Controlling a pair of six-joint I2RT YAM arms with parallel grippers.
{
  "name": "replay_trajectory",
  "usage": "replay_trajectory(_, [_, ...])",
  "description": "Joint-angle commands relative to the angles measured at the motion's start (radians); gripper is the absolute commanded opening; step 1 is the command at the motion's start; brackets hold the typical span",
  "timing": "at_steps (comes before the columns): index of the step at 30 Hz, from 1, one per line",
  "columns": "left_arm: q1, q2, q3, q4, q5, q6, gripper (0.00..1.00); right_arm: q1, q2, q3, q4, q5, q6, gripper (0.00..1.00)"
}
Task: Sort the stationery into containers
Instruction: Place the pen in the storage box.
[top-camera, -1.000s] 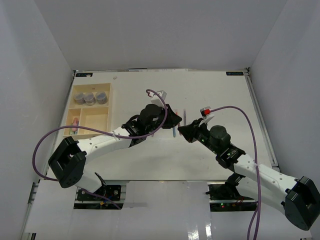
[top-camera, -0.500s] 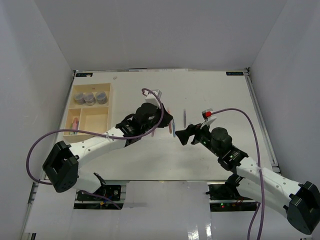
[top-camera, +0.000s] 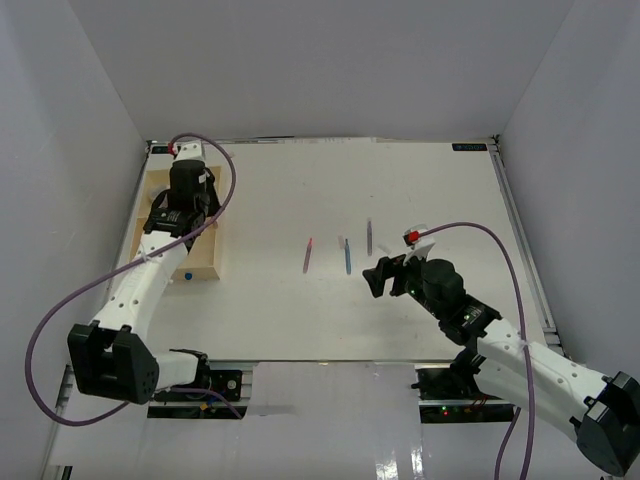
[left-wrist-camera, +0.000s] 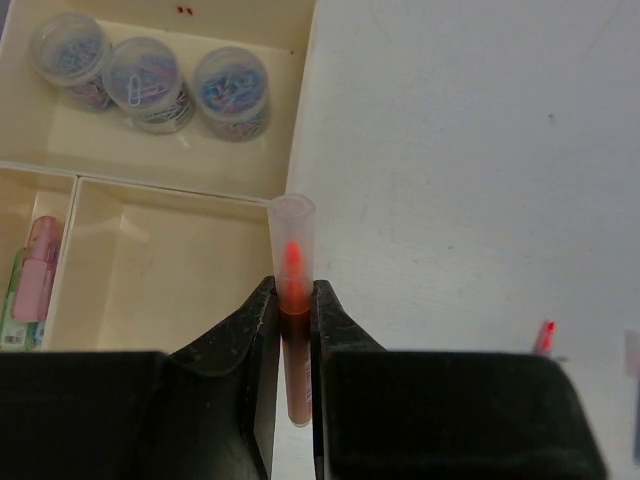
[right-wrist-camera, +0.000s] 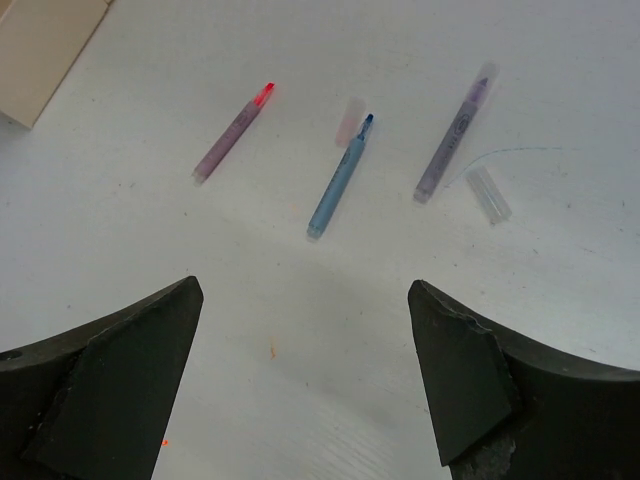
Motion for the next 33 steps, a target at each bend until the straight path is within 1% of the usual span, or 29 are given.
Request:
replay_trajectory(1, [0.041, 0.086, 0.027, -0.091, -0.036, 0.114, 0.03, 0.001, 0.016, 0.011, -0.002, -0.001, -0.032, 0.9])
replay_trajectory(2, [0.08, 0.145, 0.036, -0.097, -0.025, 0.115, 0.04, 0.001, 0.018, 0.017, -0.011, -0.003, -0.032, 0.9])
replay_trajectory(6, [0.147, 0.256, 0.082, -0.106, 0.071, 0.111, 0.08, 0.001, 0.013, 0.019, -0.033, 0.003, -0.048, 0.9])
replay_trajectory(11, [0.19, 0.33, 0.101, -0.105, 0.056, 0.129, 0.14, 0.002, 0.013, 0.019, -0.047, 0.025, -0.063, 0.9])
replay_trajectory(15, [0.191, 0.365, 0.092, -0.096, 0.082, 0.147, 0.22, 0.001, 0.027, 0.028, -0.065, 0.049, -0.078, 0.9])
replay_trajectory(19, [0.191, 0.408, 0.07, -0.096, 0.137, 0.152, 0.26, 0.002, 0.044, 0.043, -0.071, 0.068, -0.081, 0.9])
replay_trajectory(25, [0.191, 0.419, 0.062, -0.103, 0.146, 0.145, 0.31, 0.002, 0.082, 0.075, -0.086, 0.081, -0.095, 0.9])
replay_trajectory(29, [0.191, 0.414, 0.061, -0.102, 0.151, 0.14, 0.36, 0.002, 0.103, 0.095, -0.093, 0.084, -0.097, 0.9])
replay_trajectory(30, [0.191, 0.419, 0.062, -0.102, 0.154, 0.14, 0.39, 0.002, 0.11, 0.1, -0.094, 0.084, -0.097, 0.9])
replay_trajectory(33, [0.191, 0.428, 0.061, -0.105, 0.16, 0.14, 0.42, 0.001, 0.119, 0.111, -0.097, 0.084, -0.098, 0.9])
